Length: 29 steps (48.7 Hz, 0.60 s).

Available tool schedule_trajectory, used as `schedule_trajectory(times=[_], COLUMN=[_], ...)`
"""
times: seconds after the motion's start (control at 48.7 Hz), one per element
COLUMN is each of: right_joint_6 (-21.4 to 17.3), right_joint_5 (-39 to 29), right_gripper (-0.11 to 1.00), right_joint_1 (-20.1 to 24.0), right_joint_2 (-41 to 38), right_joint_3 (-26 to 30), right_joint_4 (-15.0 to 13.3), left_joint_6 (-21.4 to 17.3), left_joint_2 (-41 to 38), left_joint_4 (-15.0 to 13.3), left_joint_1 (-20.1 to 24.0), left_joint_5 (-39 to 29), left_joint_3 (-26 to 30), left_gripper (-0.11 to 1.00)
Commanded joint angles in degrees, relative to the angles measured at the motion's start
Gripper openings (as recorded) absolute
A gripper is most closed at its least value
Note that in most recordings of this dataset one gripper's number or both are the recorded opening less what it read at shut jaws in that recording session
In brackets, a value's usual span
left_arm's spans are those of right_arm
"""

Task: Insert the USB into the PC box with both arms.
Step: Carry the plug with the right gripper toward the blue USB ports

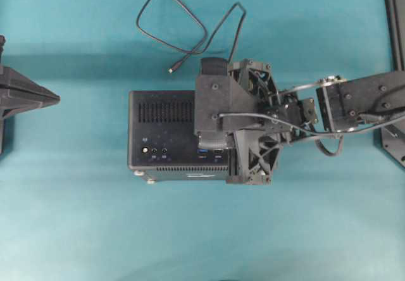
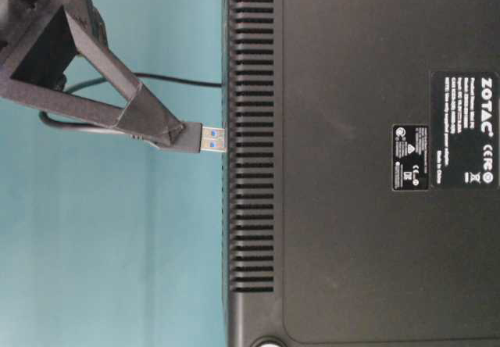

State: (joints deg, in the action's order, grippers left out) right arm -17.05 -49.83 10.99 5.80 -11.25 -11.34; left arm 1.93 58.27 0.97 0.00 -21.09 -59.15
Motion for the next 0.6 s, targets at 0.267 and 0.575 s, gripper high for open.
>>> schedule_trajectory(times=[0.267, 0.575], right_joint_6=[-0.6, -0.4], right_joint_5=[-1.7, -4.0], right_gripper=[0.11, 0.11], right_joint_1=[0.0, -0.4], right_joint_2=[0.5, 0.3], right_joint_3=[0.9, 2.1], right_joint_4=[-3.5, -4.6], left_joint_6=[0.1, 0.2], left_joint_2=[0.5, 0.9], left_joint_4=[0.1, 0.1], left_joint_1=[0.0, 0.0], left_joint_5=[0.3, 0.3], left_joint_3=[0.4, -0.2], left_gripper=[0.0, 0.0])
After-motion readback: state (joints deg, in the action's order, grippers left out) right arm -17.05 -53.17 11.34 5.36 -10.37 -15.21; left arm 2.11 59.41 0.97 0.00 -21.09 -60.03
